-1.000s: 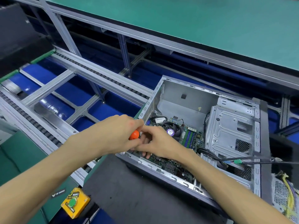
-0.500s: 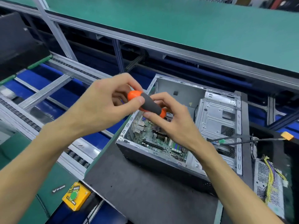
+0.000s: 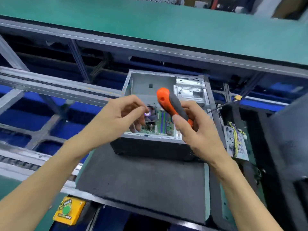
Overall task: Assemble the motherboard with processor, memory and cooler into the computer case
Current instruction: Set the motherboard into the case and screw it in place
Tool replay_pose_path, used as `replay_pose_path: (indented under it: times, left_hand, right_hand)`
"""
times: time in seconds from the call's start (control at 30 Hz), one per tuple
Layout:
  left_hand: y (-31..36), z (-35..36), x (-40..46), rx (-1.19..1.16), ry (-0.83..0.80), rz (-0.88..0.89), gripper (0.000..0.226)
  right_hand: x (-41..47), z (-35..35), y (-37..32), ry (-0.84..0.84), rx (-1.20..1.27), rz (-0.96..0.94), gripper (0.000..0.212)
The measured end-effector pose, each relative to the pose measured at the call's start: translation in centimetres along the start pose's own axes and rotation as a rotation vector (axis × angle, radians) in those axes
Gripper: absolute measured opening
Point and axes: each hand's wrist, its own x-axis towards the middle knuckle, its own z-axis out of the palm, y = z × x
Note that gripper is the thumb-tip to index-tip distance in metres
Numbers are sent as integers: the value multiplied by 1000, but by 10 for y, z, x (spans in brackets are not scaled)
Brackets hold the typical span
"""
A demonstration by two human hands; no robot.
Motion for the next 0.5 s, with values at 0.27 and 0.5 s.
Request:
replay_pose_path:
  times: [0.27,0.5]
  left_hand:
    - [-13,72,-9,-68,-217,-9,11]
    - [-27,130,-13,9,-405,-46,13]
  right_hand:
    - [-99,-10,0,351,-32,173,12]
    - [-168,-27,30,586,-116,397,14]
